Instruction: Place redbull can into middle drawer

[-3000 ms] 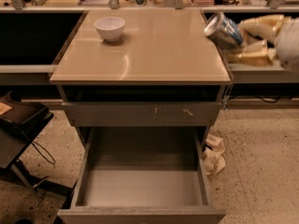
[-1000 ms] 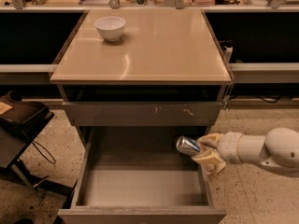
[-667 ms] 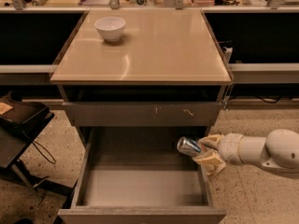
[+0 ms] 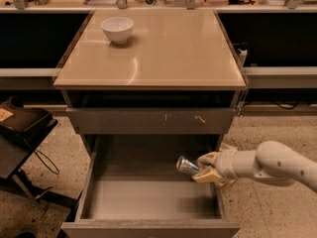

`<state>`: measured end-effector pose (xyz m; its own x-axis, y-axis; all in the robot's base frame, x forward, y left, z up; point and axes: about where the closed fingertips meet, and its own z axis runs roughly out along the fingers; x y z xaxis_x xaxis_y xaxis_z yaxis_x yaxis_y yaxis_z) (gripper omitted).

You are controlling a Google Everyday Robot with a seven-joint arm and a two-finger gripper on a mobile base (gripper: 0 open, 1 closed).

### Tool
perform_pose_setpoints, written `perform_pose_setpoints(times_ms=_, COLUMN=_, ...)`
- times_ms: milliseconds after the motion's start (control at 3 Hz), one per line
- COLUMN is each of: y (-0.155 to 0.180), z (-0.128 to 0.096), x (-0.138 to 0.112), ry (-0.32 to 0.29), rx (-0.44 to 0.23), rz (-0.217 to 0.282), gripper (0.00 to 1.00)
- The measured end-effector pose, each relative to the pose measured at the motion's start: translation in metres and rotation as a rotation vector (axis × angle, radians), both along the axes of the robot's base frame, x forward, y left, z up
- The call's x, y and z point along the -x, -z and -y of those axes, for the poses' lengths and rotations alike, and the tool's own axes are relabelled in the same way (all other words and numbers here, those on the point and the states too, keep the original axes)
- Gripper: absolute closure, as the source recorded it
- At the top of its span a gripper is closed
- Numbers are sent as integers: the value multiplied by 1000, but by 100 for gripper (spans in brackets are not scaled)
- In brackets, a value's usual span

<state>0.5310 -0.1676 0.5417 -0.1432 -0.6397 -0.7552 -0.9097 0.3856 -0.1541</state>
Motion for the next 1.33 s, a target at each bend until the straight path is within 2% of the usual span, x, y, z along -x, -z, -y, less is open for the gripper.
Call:
perform_pose_setpoints(times_ms=333, y=93, z=-38, x=-10, ry=-62, rx=15, rz=-112, gripper=100)
perform_pose_setpoints(times_ms=667, y=113, z=-57, x=-4, ry=-91, rx=3, rz=-144, gripper=100)
perform_pose_setpoints(times_ms=1000, y=112, z=-56, x=-5, ry=-90, rx=4, rz=-143, gripper=100)
perform_pose_setpoints(times_ms=1333, y=144, z=-75, x=-5, ry=-116, rx=14, rz=-194, gripper=100)
